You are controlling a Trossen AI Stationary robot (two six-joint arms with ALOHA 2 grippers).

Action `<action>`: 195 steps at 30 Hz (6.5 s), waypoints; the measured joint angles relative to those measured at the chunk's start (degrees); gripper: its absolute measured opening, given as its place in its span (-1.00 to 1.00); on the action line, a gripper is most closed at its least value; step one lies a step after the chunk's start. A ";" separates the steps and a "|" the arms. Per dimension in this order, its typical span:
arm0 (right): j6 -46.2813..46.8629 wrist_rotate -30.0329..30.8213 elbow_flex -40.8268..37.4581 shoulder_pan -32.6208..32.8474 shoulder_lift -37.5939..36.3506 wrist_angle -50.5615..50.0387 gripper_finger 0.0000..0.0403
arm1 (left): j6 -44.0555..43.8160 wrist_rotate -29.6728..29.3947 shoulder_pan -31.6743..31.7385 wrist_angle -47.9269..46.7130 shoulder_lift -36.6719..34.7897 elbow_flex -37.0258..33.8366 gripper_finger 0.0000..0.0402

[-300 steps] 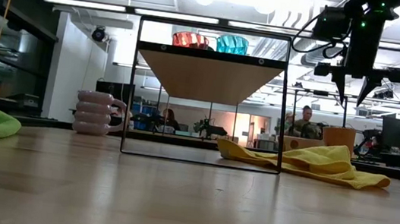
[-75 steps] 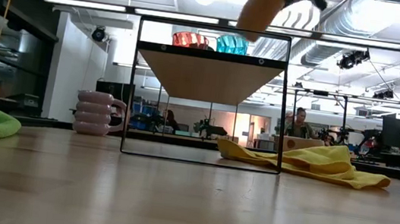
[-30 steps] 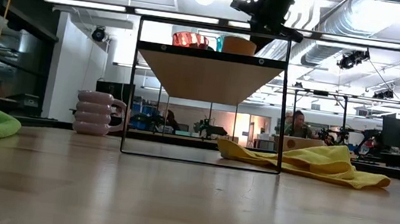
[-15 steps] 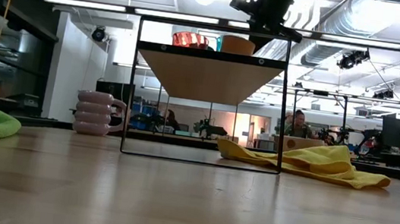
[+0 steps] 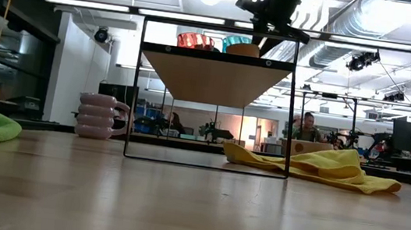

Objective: Stack small to large cups/mugs on shelf
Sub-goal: Put the orange plastic cup on the shelf, then put the violet mug on the shelf

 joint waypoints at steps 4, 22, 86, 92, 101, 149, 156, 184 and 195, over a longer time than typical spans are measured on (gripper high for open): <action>0.00 0.00 0.00 0.00 0.00 2.21 -0.58 | 0.00 0.01 0.00 0.01 0.00 0.00 -0.14; -0.28 2.00 0.00 -0.37 0.15 3.18 -0.58 | 0.00 0.02 0.00 0.01 0.02 0.01 -0.14; -18.92 -16.69 -65.53 4.33 -56.06 57.56 -0.58 | -5.42 10.25 12.36 -8.32 0.91 0.02 -0.14; -21.88 -19.04 -63.29 4.29 -55.86 62.75 -0.58 | -5.71 19.28 18.03 4.00 2.14 0.03 -0.14; -28.46 -33.31 -58.63 4.33 -55.89 62.73 -0.58 | -5.73 16.83 15.65 3.82 1.92 0.04 -0.14; -27.96 -30.47 -58.07 4.24 -55.74 58.23 -0.58 | 6.16 6.67 49.31 -75.89 39.42 25.09 -0.14; -27.95 -30.47 -58.07 4.26 -55.74 58.20 -0.58 | 10.46 6.43 49.11 -73.09 41.75 25.09 -0.14; -25.40 -30.47 -58.07 4.26 -55.74 58.21 -0.58 | 12.11 2.03 49.13 -72.08 48.70 25.09 -0.14; -25.36 -30.47 -58.07 4.26 -55.74 58.22 -0.58 | 12.52 1.90 49.13 -70.22 48.70 24.01 -0.14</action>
